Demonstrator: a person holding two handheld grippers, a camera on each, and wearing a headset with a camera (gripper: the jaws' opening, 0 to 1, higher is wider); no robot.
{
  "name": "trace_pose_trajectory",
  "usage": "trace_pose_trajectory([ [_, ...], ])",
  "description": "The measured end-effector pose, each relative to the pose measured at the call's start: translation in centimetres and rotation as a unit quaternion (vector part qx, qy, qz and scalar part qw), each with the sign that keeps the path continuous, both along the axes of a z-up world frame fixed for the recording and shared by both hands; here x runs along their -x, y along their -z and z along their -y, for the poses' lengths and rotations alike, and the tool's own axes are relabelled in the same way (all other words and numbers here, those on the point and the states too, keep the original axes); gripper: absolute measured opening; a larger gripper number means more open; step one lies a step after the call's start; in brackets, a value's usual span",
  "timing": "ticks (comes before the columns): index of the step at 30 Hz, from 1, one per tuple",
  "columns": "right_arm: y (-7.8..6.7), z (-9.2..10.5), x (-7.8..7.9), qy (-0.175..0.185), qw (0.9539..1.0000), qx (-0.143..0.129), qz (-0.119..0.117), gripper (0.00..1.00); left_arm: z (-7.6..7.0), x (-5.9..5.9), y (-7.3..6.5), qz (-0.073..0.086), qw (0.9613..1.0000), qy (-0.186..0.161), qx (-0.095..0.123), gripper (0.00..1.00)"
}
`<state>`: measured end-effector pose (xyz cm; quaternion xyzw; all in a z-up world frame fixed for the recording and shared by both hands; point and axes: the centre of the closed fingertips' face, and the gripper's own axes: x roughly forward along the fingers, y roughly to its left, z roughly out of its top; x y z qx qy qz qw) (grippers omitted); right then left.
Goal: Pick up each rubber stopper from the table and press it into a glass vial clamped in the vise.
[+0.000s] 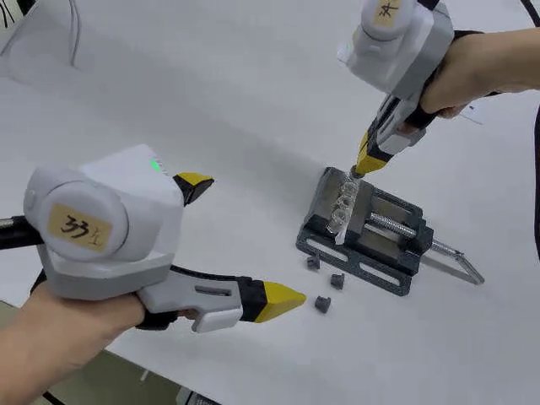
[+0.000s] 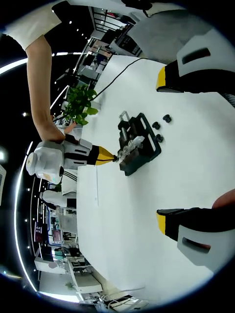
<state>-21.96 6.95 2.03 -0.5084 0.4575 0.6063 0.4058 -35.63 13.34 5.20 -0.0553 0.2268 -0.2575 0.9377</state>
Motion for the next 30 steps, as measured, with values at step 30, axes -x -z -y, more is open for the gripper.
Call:
trace_pose_trajectory([
  [30,-1.1,0.0,0.8,0.009,0.9972,-0.072,0.015,0.00,0.6,-0.5,-1.2,0.007,0.9994,0.033,-0.008,0.99],
])
